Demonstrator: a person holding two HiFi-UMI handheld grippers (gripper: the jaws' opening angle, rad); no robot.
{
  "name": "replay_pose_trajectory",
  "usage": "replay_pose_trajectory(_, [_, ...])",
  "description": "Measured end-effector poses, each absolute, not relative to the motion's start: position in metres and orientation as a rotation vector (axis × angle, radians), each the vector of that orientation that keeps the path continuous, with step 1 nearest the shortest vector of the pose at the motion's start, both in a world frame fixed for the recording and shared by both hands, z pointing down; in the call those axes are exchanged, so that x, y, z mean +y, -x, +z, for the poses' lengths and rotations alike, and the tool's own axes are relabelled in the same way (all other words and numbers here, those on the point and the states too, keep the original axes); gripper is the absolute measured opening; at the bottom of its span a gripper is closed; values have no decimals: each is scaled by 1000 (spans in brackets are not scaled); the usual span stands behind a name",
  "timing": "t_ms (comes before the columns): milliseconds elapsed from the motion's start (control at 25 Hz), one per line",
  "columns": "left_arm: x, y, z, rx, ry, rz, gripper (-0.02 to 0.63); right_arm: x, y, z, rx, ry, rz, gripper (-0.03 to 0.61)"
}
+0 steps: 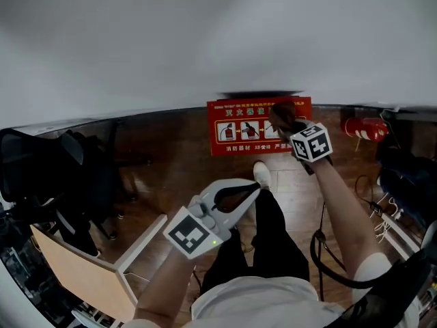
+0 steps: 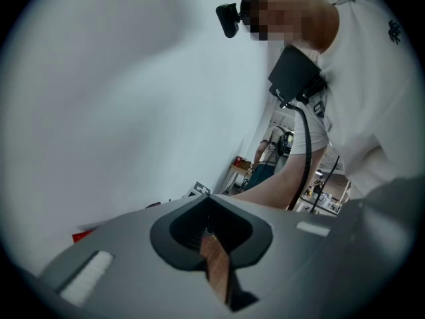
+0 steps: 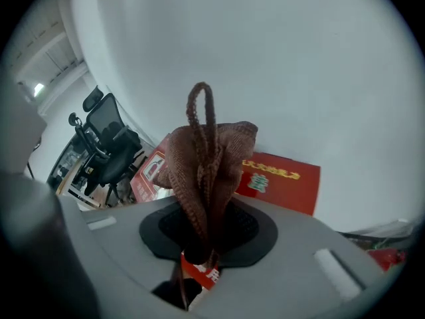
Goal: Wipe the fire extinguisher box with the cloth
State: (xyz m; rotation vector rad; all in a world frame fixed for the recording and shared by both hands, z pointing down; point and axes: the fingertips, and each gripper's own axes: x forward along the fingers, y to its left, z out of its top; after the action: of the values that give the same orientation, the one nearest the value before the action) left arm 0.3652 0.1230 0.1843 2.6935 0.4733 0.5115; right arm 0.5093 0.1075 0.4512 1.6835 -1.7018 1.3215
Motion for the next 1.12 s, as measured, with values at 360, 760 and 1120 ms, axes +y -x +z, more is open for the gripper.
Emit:
replay_pose_trajectory(360, [153,-422,190,657,-2658,560,0,189,-576,451,-1621,-1810,1418,85])
replay_pose_trajectory(760, [169,-474,212,743,-2624,613,0,214,-585,504,-1675,-1818,1592,85])
replay_pose_trajectory(1120, [185,-516,253,817,-2576,632,0,202,-567,587,-1791,-1682,1660,86])
